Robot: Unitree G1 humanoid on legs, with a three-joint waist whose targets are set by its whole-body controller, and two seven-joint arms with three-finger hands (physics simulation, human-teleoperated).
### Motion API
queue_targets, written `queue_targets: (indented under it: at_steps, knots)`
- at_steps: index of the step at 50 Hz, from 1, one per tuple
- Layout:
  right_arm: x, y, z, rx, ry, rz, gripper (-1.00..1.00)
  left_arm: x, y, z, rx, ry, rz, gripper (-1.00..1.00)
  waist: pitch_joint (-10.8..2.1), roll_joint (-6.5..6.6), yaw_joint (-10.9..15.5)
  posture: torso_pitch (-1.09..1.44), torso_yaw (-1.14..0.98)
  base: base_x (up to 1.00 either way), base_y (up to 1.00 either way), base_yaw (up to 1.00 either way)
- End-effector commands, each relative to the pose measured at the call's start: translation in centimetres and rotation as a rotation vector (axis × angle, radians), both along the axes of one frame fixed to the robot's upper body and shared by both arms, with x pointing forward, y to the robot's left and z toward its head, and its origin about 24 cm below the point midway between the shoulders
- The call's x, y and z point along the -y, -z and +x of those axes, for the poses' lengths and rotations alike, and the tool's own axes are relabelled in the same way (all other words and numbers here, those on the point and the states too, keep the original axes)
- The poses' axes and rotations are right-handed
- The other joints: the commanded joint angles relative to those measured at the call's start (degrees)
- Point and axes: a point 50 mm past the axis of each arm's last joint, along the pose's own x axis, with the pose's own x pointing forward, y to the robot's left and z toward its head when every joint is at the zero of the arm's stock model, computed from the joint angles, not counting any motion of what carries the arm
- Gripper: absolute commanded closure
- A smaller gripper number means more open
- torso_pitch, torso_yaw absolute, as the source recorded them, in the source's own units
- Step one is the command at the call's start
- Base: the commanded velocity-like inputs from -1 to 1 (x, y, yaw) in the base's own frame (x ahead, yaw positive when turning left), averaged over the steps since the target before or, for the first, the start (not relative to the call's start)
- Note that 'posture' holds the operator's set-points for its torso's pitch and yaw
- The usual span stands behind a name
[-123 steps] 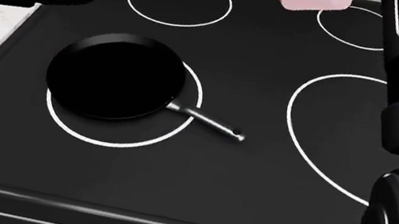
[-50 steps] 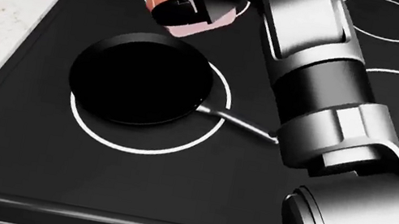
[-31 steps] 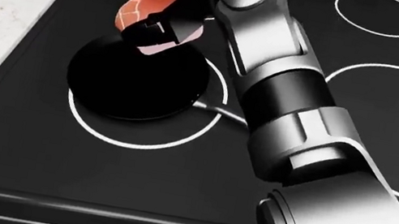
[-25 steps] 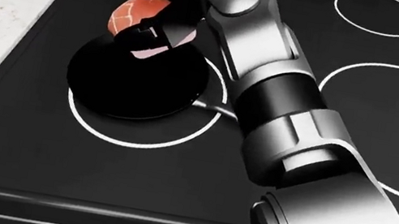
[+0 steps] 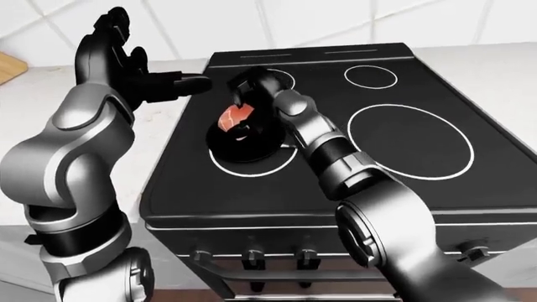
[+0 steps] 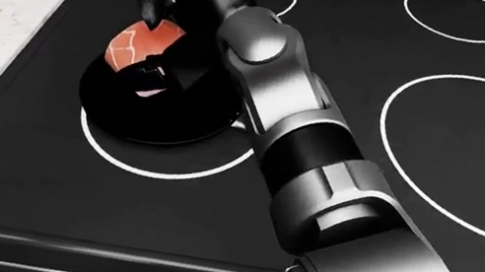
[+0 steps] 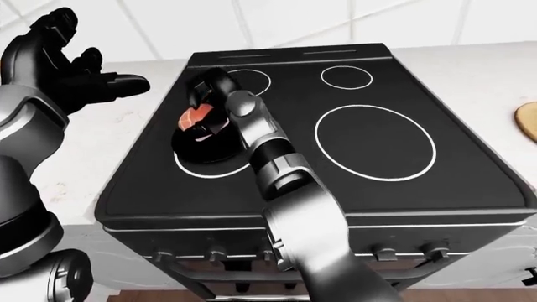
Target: Pick the pork loin from the plate and place it in the pan.
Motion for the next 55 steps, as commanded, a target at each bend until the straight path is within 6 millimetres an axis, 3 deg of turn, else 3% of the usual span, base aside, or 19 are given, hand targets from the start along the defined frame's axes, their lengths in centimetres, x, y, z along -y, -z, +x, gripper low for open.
queue_targets:
  at_steps: [1,55]
  knots:
    - [-0.5,-3.4,-0.2,0.142,-0.022,0.048,1.0,-0.1,-1.6,-0.7,0.088,-0.007,0.003,-1.0,-1.94,0.34,0.0,0.0,0.0,0.0,0.0,0.0]
    - [-0.1,-0.9,-0.1,0.128,0.014,0.074,1.0,-0.2,-1.2,-0.7,0.083,-0.005,-0.003,-1.0,-2.14,0.17,0.1,0.0,0.0,0.0,0.0,0.0]
